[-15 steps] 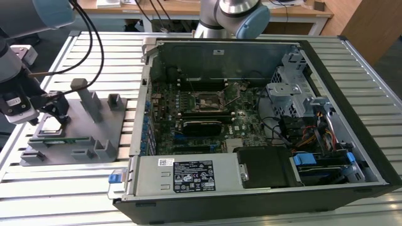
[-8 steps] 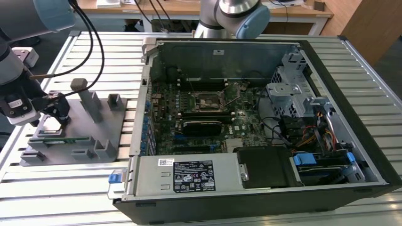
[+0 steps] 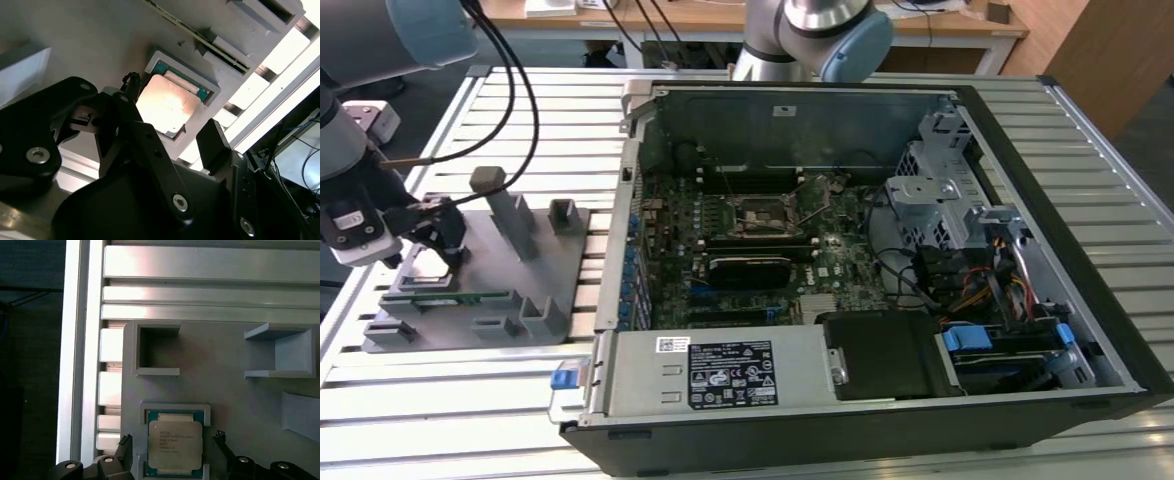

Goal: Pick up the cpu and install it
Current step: 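Pick up the cpu and move it towards the insertion slot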

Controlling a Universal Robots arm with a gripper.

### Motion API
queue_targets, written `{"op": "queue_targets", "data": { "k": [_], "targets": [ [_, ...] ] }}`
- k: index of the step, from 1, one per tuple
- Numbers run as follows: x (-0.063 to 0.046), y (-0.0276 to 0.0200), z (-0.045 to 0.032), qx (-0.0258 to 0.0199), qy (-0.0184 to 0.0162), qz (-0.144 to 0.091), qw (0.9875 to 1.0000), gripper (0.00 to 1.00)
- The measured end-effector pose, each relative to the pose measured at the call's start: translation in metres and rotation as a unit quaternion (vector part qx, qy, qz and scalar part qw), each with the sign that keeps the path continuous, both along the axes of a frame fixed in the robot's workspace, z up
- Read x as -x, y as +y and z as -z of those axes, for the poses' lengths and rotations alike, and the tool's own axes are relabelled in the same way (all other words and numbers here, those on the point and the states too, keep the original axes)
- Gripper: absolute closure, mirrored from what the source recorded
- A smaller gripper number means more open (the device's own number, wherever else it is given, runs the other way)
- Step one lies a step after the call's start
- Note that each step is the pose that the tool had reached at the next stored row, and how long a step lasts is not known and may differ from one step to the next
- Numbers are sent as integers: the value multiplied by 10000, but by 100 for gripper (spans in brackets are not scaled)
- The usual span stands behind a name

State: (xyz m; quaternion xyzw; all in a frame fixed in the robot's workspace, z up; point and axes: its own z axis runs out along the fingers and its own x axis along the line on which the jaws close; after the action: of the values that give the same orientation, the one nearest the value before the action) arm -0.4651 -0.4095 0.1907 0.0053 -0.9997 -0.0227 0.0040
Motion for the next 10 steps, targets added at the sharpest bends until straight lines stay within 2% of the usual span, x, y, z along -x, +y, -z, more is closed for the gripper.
{"op": "queue_targets", "data": {
  "k": [10],
  "targets": [
    [-3,20,54,1,0,62,10000,28]
  ]
}}
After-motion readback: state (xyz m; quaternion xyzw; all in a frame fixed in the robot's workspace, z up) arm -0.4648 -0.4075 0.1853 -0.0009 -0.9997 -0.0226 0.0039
